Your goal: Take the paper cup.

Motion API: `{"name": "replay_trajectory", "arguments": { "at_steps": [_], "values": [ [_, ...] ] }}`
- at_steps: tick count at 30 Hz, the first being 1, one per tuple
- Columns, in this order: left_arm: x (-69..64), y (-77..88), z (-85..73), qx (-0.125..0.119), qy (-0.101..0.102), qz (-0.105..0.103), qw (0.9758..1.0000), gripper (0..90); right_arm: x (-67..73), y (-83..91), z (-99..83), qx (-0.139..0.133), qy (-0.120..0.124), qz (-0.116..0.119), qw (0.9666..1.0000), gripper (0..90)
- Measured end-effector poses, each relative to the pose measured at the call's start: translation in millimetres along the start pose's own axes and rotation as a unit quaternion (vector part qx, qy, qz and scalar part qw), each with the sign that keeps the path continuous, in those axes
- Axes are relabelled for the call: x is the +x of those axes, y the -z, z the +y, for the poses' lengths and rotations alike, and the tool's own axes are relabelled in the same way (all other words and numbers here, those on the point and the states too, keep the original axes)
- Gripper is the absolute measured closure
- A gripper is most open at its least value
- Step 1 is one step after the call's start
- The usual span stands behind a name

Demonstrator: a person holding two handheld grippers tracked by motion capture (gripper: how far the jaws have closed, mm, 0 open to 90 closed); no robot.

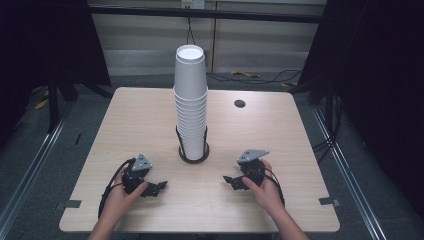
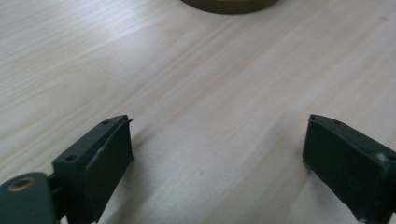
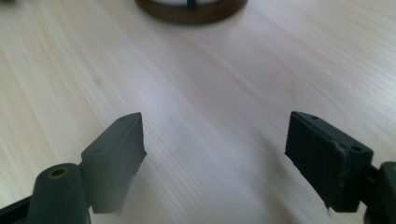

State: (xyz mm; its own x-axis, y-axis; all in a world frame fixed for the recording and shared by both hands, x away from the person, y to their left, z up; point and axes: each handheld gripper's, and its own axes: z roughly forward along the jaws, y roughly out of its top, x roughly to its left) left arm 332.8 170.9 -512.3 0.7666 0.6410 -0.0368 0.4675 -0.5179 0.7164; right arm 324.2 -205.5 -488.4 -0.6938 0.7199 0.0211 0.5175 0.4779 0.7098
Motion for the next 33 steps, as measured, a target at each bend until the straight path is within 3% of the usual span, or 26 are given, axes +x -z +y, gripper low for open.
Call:
{"name": "replay_trajectory", "arguments": {
  "at_steps": [3,4,6,9,12,15,19,21,23,26,28,33],
  "values": [
    [-1.5,1.7,2.3,0.003,0.005,-0.015,0.9999,14.6,0.5,5.9,9.1,-0.051,-0.040,0.047,0.9968,20.4],
    [-1.3,3.1,4.2,0.003,0.014,-0.030,0.9995,15.5,1.0,7.4,10.6,-0.062,-0.042,0.055,0.9957,20.4],
    [-1.4,6.9,8.9,-0.004,0.019,-0.036,0.9992,15.1,2.1,11.5,12.4,-0.081,-0.048,0.061,0.9936,20.3],
    [-0.8,15.4,19.6,-0.020,0.027,-0.043,0.9985,15.1,1.6,13.4,14.6,-0.083,-0.042,0.072,0.9931,17.3],
    [3.5,27.1,37.1,-0.059,0.041,-0.067,0.9952,15.1,2.0,14.6,21.0,-0.080,-0.035,0.083,0.9927,13.5],
    [7.8,40.1,61.3,-0.071,0.027,-0.059,0.9953,15.1,6.4,18.4,37.2,-0.087,-0.015,0.118,0.9891,12.8],
    [16.0,59.4,96.2,-0.102,0.014,-0.064,0.9926,15.0,7.7,23.5,52.4,-0.090,-0.008,0.107,0.9901,14.0],
    [20.9,71.2,115.1,-0.122,0.009,-0.062,0.9906,15.0,4.9,28.8,65.5,-0.113,-0.024,0.101,0.9881,14.0],
    [24.7,79.6,129.9,-0.125,0.008,-0.054,0.9906,15.2,1.7,34.3,77.7,-0.130,-0.031,0.098,0.9862,14.0],
    [29.0,91.8,153.9,-0.136,-0.002,-0.045,0.9896,15.3,-3.0,43.3,100.3,-0.139,-0.016,0.083,0.9867,14.0],
    [30.5,99.0,169.0,-0.146,-0.003,-0.050,0.9880,15.3,-6.8,47.9,113.5,-0.145,-0.013,0.075,0.9865,14.0],
    [30.5,109.7,201.7,-0.164,-0.015,-0.054,0.9850,14.2,-12.2,54.0,139.9,-0.157,-0.003,0.076,0.9847,14.0]
  ]
}}
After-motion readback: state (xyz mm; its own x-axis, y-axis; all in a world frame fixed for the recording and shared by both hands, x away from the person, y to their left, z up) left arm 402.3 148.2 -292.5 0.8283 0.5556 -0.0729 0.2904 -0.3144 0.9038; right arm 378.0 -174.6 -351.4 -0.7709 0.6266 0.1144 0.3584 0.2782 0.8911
